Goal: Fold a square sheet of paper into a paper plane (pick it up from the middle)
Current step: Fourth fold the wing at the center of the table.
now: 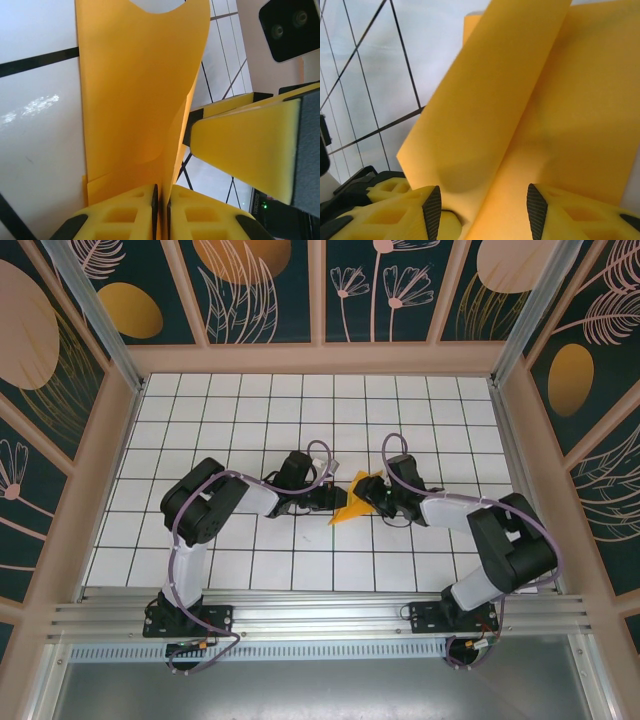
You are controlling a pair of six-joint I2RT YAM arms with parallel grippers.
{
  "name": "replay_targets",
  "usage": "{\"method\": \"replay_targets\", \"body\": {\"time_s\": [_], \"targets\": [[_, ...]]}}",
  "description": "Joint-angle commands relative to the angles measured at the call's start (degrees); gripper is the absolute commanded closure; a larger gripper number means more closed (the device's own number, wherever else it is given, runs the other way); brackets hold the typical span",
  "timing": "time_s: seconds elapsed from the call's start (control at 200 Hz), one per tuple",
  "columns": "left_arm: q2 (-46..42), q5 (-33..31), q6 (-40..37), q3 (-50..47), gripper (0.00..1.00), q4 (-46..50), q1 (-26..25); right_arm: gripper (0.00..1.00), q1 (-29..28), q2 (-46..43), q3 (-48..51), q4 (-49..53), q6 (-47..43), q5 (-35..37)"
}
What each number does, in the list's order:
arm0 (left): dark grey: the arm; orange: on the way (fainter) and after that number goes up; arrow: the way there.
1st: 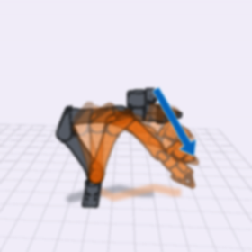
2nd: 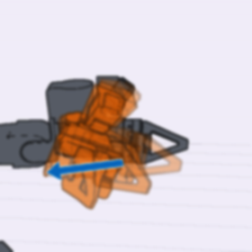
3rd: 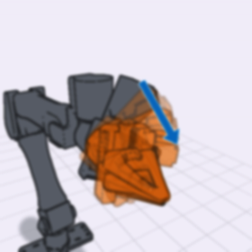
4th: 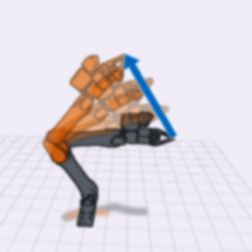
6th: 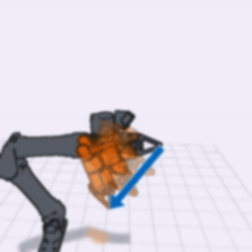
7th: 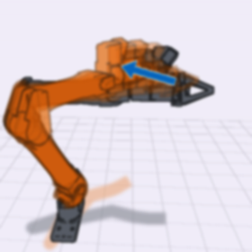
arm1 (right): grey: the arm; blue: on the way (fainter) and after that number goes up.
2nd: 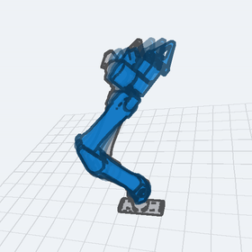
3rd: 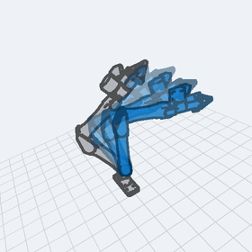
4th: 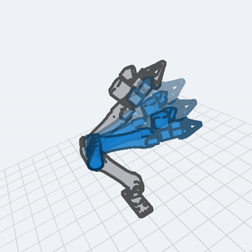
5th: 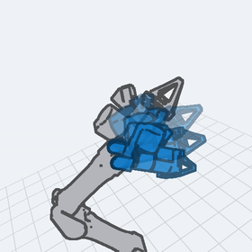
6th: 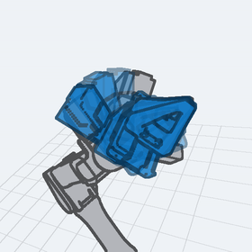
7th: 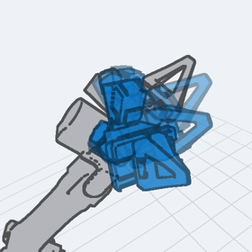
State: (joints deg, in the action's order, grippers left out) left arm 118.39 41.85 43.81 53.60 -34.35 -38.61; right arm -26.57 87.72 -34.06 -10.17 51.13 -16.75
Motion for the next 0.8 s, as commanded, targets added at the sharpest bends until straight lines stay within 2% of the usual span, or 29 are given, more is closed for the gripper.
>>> {"method": "replay_targets", "body": {"time_s": [0.0,0.29,0.49,0.796], "targets": [[1.0,1.5,0.9,1.1,0.84,-1.9,0.4,0.48,0.4,1.8,-1.3,-0.6,-0.3,-1.1],[0.5,1.6,1.2,0.5,0.77,-2.3,0.4,0.49,0.5,4.7,-3.3,3.1,1.0,-0.1],[-1.3,0.3,1.1,-0.7,0.68,-2.4,0.4,0.48,0.5,5.7,-4.3,6.7,2.4,1.1],[-7.4,-6.1,-2.0,-5.1,0.61,0.2,0.4,0.48,0.4,5.4,-4.6,8.2,2.8,1.1]]}}
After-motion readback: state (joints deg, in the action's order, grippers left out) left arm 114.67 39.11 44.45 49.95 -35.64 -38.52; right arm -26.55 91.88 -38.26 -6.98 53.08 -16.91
